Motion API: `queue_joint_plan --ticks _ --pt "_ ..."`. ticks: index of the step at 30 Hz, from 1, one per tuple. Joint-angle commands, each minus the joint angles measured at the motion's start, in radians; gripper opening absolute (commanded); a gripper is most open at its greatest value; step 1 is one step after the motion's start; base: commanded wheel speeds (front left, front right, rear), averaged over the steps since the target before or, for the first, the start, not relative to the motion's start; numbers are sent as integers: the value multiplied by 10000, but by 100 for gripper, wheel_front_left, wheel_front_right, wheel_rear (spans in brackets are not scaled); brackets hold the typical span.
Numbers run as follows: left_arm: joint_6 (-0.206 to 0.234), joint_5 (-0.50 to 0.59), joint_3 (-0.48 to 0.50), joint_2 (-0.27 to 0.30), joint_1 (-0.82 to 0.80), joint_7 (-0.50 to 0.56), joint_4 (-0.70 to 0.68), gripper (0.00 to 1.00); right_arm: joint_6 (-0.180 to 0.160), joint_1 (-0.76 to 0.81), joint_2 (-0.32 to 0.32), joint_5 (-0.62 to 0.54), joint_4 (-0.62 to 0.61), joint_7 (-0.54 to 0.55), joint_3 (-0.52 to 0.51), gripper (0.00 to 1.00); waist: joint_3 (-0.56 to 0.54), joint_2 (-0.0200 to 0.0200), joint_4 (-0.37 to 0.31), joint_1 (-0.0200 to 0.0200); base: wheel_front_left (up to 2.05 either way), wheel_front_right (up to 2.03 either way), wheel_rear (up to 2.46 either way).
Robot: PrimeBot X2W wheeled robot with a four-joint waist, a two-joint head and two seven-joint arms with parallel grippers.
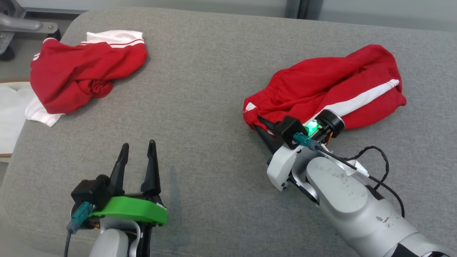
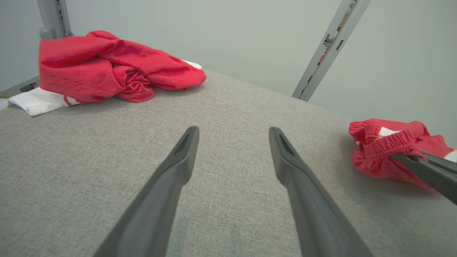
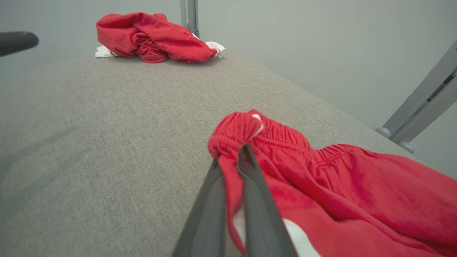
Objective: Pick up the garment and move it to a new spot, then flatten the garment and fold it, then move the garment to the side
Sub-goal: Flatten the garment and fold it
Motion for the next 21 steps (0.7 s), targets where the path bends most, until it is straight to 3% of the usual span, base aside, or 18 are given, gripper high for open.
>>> queue_joint_plan --ticks 1,2,10,21 --pt "-21 4 -12 23 -191 -5 7 100 -14 -62 -23 8 -14 -29 155 95 65 0 104 0 0 0 0" --pt "-26 0 -32 23 -208 -5 15 100 -14 -111 -25 61 -64 -39 254 100 81 0 133 0 0 0 0" --pt "42 102 131 23 -81 -5 -28 100 -14 -46 -43 300 -515 -103 464 100 -31 0 -99 0 0 0 0" --pt "-71 419 103 24 -170 -5 -190 100 -12 437 -36 -474 -1088 -169 -1480 100 -398 0 -943 0 0 0 0"
